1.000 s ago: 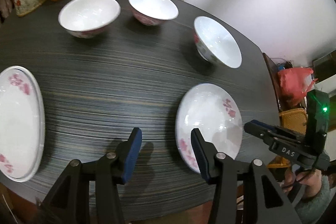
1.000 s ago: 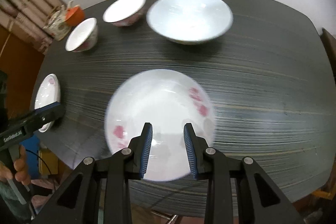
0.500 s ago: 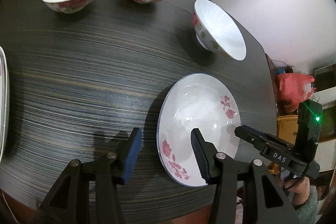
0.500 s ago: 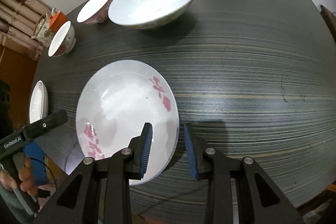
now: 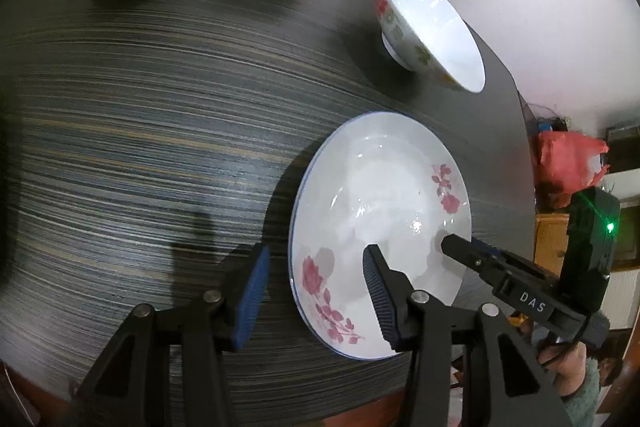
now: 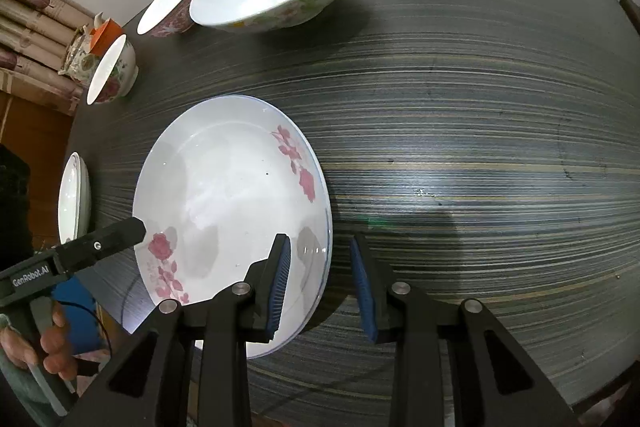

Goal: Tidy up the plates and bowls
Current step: 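Lift the gripped pink-flower plate with the left tool toward the stack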

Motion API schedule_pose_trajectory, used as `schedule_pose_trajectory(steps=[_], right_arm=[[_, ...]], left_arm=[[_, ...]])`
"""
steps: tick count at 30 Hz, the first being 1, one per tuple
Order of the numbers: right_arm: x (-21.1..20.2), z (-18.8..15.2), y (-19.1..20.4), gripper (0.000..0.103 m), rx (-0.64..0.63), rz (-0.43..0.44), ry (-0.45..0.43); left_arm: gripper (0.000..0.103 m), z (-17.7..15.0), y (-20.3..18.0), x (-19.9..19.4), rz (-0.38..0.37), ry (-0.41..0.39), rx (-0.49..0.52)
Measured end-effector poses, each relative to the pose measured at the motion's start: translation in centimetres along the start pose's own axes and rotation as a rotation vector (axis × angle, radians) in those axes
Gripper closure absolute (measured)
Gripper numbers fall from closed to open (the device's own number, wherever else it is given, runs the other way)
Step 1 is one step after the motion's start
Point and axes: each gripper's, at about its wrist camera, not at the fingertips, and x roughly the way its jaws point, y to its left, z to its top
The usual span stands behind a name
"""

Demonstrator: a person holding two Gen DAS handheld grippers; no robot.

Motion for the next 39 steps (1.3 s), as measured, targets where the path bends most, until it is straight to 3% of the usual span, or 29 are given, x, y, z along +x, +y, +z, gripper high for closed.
schedule_pose_trajectory(steps=[3,7,13,26,39], right_arm=[[0.2,-0.1,0.0,0.074,0.000,0.001,0.004],[0.4,-0.1,-0.1,0.085,0.001,-0.001,0.003],[0.3,0.0,0.5,0.090,0.001,-0.017,-0.016],[-0.7,0.1,1.9,0.091,-0.007,-0.046,-0.057],[-1.9,0.9,6.9,0.091,-0.059,-0.030,-0.089]], left_arm=[[0.054,0.0,-0.3,0.5,0.015,0.002,0.005],[0.079,0.0,-0.5,0.8,0.019,0.005,0.027],[0.096,0.0,0.2,0.8,0.054,-0.010,0.043],[0.096,-0.4,1.2,-0.8,0.057,-0.044,0.072],[0.095,-0.4,3.3,-5.8,0.104,-0.102,0.061]])
